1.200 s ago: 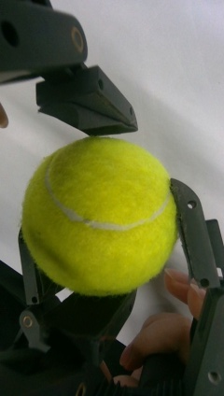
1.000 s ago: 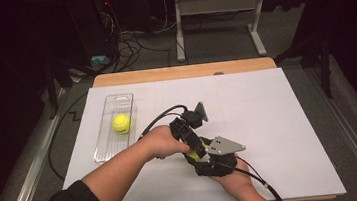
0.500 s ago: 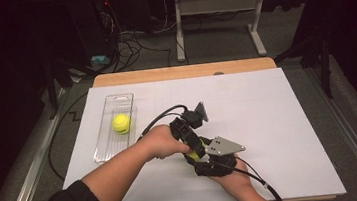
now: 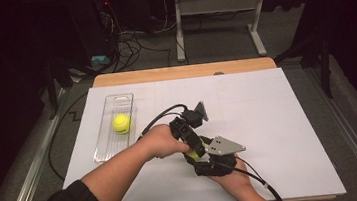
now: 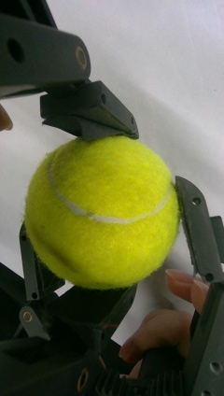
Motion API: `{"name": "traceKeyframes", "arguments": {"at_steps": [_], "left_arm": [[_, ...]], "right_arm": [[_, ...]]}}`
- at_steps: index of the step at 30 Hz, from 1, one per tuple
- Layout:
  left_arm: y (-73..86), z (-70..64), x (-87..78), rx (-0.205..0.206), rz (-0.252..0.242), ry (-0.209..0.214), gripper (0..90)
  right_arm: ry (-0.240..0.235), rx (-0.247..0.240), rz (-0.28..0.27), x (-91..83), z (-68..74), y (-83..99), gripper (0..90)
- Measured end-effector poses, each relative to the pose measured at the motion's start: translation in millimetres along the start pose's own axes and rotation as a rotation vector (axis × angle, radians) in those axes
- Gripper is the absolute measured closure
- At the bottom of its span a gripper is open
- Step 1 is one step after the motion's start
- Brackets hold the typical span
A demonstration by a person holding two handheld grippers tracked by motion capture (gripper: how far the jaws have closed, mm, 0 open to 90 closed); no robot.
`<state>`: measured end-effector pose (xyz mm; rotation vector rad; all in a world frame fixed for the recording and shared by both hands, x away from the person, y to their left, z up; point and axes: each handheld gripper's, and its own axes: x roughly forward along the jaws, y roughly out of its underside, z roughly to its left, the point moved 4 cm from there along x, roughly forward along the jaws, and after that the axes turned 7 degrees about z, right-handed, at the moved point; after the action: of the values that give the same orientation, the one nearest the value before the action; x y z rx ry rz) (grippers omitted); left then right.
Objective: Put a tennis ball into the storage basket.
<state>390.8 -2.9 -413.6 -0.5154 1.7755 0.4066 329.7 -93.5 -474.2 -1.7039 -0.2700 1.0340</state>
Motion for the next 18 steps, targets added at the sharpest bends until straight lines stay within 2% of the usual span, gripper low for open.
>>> {"name": "traceKeyframes", "arguments": {"at_steps": [4, 14, 18], "left_arm": [[0.6, 0.8, -1.0, -0.008, -0.013, -0.001, 26.7], [1.6, 2.0, -1.0, -0.017, -0.012, -0.014, 26.7], [1.9, 3.5, -1.4, -0.016, -0.01, -0.019, 26.6]], "right_arm": [[0.005, 0.01, 0.019, 2.0, -0.2, 1.8, 14.7], [0.022, 0.005, 0.017, 3.0, -1.4, 1.5, 0.9], [0.035, 0.002, 0.012, 3.0, -1.7, 1.5, 0.0]]}}
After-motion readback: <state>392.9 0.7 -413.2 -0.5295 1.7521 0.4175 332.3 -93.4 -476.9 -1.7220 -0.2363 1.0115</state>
